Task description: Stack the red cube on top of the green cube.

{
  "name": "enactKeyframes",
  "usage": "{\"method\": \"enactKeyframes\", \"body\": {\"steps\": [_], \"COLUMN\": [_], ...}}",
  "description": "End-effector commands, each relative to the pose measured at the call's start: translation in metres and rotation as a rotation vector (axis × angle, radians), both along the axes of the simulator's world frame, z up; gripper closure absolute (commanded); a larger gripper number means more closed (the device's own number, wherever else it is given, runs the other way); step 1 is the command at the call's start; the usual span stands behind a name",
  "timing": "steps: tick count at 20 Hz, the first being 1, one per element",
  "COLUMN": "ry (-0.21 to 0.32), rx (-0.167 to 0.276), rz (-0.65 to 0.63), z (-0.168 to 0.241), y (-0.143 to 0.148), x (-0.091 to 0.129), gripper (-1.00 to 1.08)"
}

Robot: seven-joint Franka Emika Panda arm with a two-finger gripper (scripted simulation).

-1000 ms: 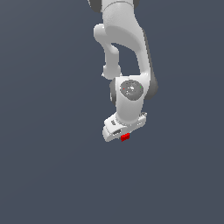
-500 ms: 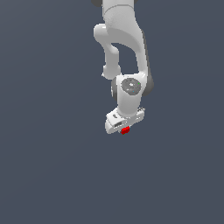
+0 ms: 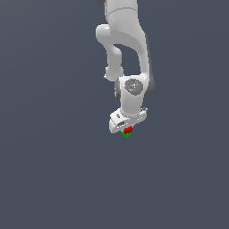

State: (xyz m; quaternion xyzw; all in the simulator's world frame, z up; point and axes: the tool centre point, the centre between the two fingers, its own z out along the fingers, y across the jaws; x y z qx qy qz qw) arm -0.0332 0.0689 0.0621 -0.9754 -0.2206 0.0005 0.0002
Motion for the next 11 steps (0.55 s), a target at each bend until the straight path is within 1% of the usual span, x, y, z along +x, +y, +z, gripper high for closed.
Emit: {"method": "enactKeyframes", "body": {"steps": [1, 2, 11], "ry": [-0.001, -0.001, -0.001], "rx": [0.000, 0.000, 0.000], "rz": [0.000, 0.000, 0.000], "z": [-0.0008, -0.0008, -0.0008], "y": [0.0003, 0.0003, 0.0003], "x": [-0.0016, -0.0016, -0.0016], "gripper": [1.08, -0.92, -0.92]}}
